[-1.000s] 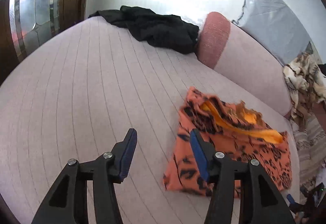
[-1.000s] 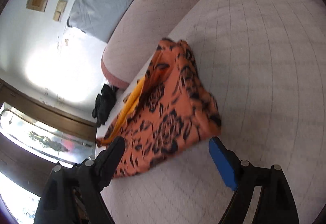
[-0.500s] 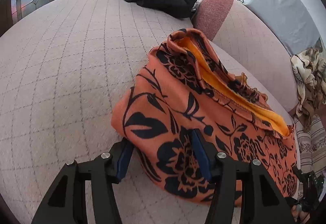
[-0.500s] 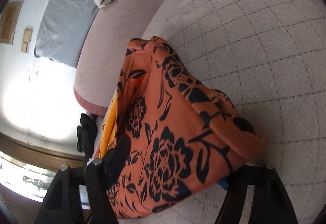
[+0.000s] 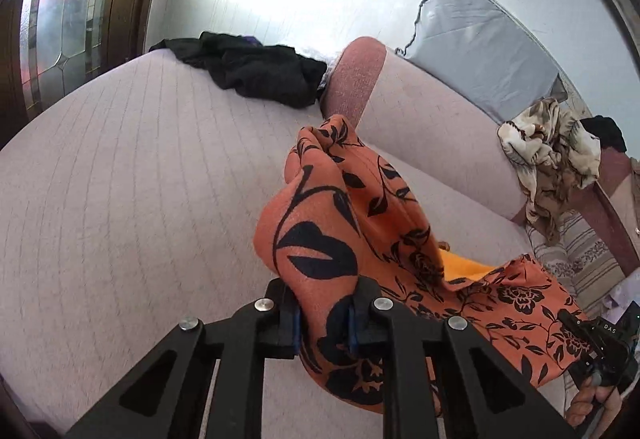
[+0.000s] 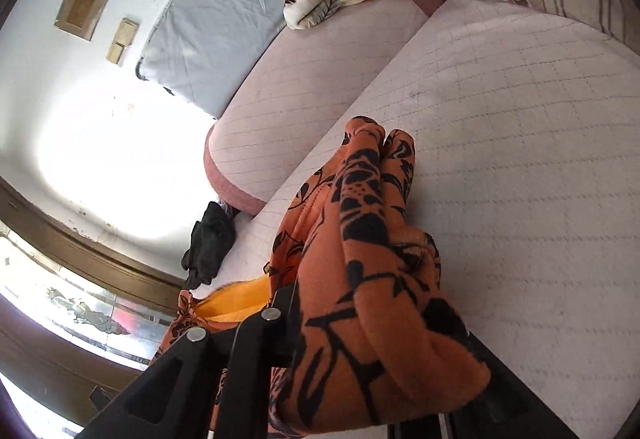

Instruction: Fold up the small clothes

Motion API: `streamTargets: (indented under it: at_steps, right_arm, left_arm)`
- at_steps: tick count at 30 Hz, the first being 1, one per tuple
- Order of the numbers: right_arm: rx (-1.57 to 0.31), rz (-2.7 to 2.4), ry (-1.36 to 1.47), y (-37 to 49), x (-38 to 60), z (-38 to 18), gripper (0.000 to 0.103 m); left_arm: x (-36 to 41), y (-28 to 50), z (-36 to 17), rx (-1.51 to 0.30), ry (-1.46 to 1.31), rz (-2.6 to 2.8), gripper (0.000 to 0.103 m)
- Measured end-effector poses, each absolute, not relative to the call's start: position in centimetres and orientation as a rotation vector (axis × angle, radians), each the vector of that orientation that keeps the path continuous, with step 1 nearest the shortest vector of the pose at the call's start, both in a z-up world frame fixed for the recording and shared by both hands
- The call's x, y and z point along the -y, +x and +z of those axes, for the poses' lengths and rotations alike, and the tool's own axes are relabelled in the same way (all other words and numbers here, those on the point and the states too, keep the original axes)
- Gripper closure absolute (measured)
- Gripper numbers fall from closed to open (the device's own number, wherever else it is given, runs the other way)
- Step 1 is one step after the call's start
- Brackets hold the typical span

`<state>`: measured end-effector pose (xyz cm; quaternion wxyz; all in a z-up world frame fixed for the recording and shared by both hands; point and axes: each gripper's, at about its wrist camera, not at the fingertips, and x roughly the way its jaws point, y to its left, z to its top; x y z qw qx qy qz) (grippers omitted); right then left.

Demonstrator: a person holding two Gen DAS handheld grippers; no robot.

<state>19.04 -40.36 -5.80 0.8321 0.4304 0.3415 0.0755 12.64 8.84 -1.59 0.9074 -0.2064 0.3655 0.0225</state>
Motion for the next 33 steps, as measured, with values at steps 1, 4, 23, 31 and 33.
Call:
streamTargets:
  at_steps: [1, 4, 23, 31, 33]
  right_arm:
    - [-0.74, 0.151, 0.902, 17.3, 40.4, -6.2, 0.088]
    - [-0.875, 0.118, 0.872, 12.9, 40.5, -11.3, 0.08]
    - [-0.863, 0.04, 0.578, 9.6, 42.8, -9.2, 0.034]
    - [-0.878, 0.035, 0.572, 8.2, 42.3, -11.0, 0.034]
    - [-0.88, 0.036, 0.564, 8.2, 42.3, -11.1, 0.034]
  left_arm:
    - [-9.0, 11.2, -3.1, -0.79, -0.434, 0.058, 0.082]
    - [-9.0, 8.4, -10.6, -1.022, -0.432, 0.099, 0.066]
    - [-12.0, 5.6, -7.7, -0.897, -0.357, 0.059, 0.046]
    - [-11.5, 6.8, -8.9, -0.988, -0.326, 0.004, 0.064]
    - [-12.1, 7.0, -8.8, -0.993, -0.371, -0.006, 0.067]
